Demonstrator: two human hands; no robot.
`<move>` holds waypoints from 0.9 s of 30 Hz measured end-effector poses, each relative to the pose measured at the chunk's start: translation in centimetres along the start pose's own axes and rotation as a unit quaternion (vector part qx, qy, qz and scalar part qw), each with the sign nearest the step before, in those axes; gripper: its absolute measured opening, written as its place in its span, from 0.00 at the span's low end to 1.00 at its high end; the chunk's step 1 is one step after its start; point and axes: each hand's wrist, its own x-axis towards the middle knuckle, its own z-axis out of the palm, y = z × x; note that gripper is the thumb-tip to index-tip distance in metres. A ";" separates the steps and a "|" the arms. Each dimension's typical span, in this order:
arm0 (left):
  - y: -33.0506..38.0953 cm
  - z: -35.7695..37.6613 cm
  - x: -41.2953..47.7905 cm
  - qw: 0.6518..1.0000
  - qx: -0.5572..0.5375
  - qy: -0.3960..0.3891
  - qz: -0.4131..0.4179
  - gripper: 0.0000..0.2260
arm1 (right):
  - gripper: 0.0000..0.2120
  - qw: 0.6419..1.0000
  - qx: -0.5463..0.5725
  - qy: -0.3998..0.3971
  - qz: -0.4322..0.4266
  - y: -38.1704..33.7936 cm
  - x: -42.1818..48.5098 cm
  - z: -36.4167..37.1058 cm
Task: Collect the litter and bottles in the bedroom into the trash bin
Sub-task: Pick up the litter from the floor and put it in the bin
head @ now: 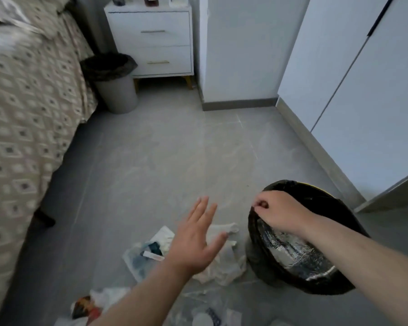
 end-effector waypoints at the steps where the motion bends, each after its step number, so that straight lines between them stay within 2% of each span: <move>1: -2.0 -1.2 -1.1 0.999 -0.006 0.018 -0.031 0.44 | 0.07 0.999 0.023 0.019 -0.023 -2.2 0.1 0.2; 3: -5.8 -2.9 -3.0 0.995 -0.008 0.044 -0.093 0.46 | 0.08 0.997 0.038 0.028 -0.067 -6.0 0.3 1.1; 4: -7.9 -3.5 -4.5 0.990 0.000 0.050 -0.133 0.43 | 0.08 0.995 0.035 0.009 -0.091 -7.8 0.5 2.4; 8: -15.3 -4.5 -10.5 0.952 0.023 0.042 -0.304 0.26 | 0.09 0.983 -0.035 -0.126 -0.131 -11.5 1.5 10.3; 13: -23.0 -2.4 -16.5 0.898 0.030 -0.017 -0.439 0.16 | 0.15 0.933 -0.156 -0.301 -0.117 -9.8 0.1 20.5; 14: -24.1 -1.8 -17.4 0.894 0.036 -0.049 -0.444 0.19 | 0.18 0.921 -0.171 -0.333 -0.111 -8.9 -0.6 21.9; 17: -25.9 -0.3 -18.7 0.901 0.072 -0.143 -0.404 0.44 | 0.30 0.900 -0.215 -0.369 -0.092 -5.8 -2.1 25.1; 18: -26.3 0.0 -18.7 0.902 0.090 -0.157 -0.393 0.48 | 0.34 0.894 -0.230 -0.374 -0.090 -5.0 -2.4 25.7; 21: -27.4 0.7 -18.2 0.910 0.133 -0.165 -0.356 0.47 | 0.37 0.889 -0.248 -0.370 -0.106 -3.3 -2.7 26.6; 24: -27.9 1.4 -17.5 0.909 0.153 -0.158 -0.354 0.42 | 0.34 0.912 -0.222 -0.328 -0.105 -2.4 -2.9 27.3; 27: -28.0 1.8 -17.0 0.923 0.123 -0.117 -0.346 0.34 | 0.31 0.933 -0.199 -0.291 -0.073 -1.9 -3.5 28.5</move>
